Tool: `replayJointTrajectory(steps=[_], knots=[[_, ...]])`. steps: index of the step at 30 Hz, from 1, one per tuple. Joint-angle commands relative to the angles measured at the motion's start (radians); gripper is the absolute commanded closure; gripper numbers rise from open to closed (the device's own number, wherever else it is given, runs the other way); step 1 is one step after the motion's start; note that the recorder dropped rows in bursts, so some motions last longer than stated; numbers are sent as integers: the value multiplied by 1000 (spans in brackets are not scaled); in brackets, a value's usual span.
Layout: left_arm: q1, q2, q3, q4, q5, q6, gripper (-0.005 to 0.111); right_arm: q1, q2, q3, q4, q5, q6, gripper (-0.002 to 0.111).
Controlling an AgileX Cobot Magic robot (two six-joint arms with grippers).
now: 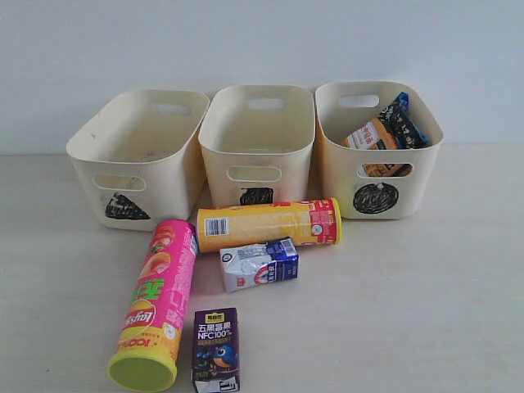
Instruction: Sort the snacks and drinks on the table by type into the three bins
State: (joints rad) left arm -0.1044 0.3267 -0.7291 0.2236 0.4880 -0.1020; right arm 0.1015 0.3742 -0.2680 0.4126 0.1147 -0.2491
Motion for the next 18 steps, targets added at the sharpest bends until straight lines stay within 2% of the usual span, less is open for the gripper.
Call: replayJointTrajectory(steps=[1, 4, 8, 11, 18], knots=[[-53, 109, -138, 8, 219, 40, 102, 0, -2, 0, -2, 0, -11, 108], [-86, 167, -205, -7, 288, 62, 102, 0, -2, 2, -4, -6, -32, 108], [-121, 213, -259, -65, 290, 66, 102, 0, -2, 65, -19, -138, -191, 108], [-130, 242, -273, -83, 305, 68, 102, 0, -2, 114, -1, -218, -199, 108], [-147, 330, -317, -118, 452, 102, 102, 0, -2, 143, 1, -198, -197, 108]])
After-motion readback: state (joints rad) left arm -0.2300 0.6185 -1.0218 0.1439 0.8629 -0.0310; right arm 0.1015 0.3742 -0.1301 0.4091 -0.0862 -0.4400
